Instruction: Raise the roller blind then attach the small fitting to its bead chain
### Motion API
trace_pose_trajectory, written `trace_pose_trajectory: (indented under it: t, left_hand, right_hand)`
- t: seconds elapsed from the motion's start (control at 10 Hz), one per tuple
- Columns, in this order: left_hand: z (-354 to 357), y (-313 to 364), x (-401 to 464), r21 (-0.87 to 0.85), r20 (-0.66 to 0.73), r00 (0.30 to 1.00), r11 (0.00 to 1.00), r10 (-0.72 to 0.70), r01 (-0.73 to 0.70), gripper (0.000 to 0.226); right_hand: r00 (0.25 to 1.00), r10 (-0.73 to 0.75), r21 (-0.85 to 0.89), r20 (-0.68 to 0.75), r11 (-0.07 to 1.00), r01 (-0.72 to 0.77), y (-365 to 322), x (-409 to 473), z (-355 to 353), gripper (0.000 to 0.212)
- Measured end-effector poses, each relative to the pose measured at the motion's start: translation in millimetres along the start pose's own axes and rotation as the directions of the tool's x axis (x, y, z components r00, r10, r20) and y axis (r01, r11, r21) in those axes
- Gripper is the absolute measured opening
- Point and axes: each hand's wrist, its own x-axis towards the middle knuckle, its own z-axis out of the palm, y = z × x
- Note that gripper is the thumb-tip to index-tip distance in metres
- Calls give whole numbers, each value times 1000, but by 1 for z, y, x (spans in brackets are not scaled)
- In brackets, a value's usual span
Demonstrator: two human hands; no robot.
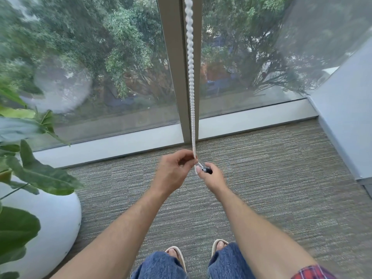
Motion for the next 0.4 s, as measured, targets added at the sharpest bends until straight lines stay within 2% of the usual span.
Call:
trace_pose_trajectory:
  t: [0.1,0.2,0.3,0.4]
  left_hand:
    - [0,-3,0,76,38,999,997,23,-26,17]
    - [0,-8,4,126,21,999,992,24,-27,19]
    - [0,-12,2,231,40,999,973,-19,9,27]
    - [-3,-15,-5,373,88,993,927,-82,43,37]
  right_hand:
    - [998,24,120,54,992,-30,4,4,1,52]
    - [996,27,131,89,991,-38,2,4,0,56]
    - [993,22,8,119,1000,-23,-3,-3,-3,78]
    - [994,-37,-169,102,984,54,-7,-12,-5,94]
